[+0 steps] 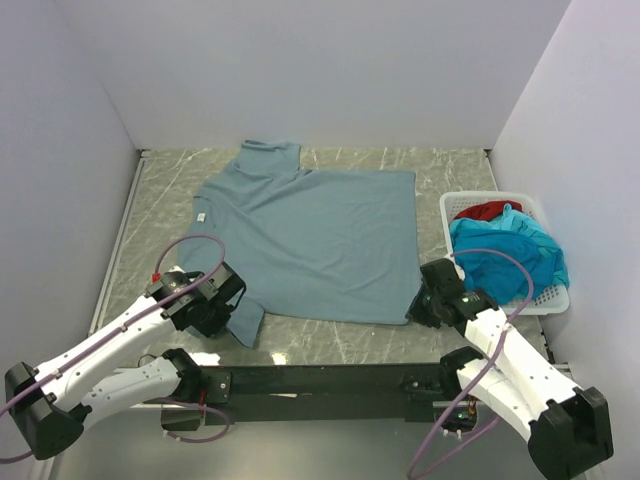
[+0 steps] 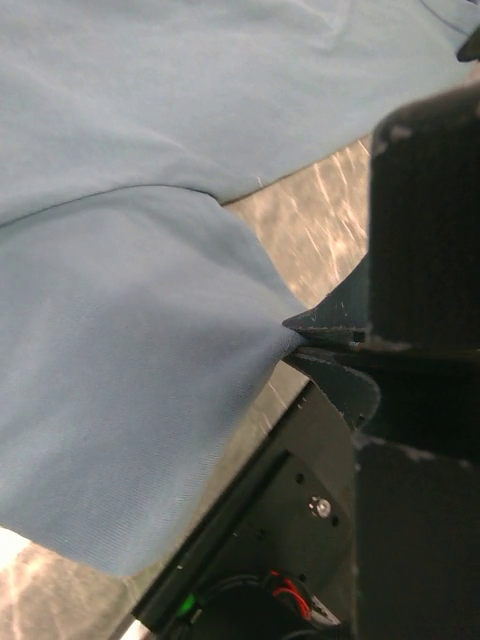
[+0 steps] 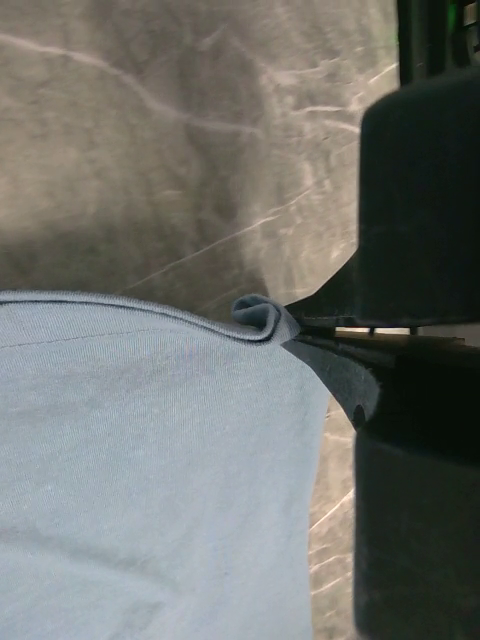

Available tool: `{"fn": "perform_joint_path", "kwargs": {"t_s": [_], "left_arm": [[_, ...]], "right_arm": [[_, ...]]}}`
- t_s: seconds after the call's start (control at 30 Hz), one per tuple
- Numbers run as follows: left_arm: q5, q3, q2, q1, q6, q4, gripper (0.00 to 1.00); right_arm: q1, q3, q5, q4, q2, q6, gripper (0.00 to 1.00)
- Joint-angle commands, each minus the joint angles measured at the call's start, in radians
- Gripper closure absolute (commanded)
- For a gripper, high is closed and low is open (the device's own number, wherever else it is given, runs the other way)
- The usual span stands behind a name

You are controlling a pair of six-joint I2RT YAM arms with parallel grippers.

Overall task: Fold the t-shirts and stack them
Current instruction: Flatten the tshirt out, then fold the tshirt

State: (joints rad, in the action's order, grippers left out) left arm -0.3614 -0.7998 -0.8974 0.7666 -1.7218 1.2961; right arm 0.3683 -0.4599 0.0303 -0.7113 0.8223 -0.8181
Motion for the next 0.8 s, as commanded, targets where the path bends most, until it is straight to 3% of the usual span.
{"fn": "perform_joint_path", "kwargs": {"t_s": [0.0, 0.27, 0.5, 0.63, 0.77], "left_arm": [[0.05, 0.017, 0.031, 0.028, -0.033, 0.065, 0.99], [-0.1, -0.091, 0.029, 0.031, -0.027, 0.065, 0.99], [-0.292, -0.257, -0.098, 0.027, 0.044, -0.01, 0.99], [-0.329, -0.295, -0.15, -0.012, 0.195, -0.171, 0.99], [-0.284, -0.303, -0.202, -0.134, 0.341, -0.309, 0.99]], "right_arm": [[0.012, -0.045, 0.013, -0.095, -0.046, -0.016, 0.98], [0.014, -0.109, 0.048, -0.119, -0.04, 0.007, 0.98], [0.011, -0.218, 0.105, -0.048, 0.076, 0.034, 0.98], [-0.011, -0.282, 0.096, 0.019, 0.141, 0.068, 0.98], [-0.032, -0.339, 0.097, 0.044, 0.199, 0.097, 0.99]]}}
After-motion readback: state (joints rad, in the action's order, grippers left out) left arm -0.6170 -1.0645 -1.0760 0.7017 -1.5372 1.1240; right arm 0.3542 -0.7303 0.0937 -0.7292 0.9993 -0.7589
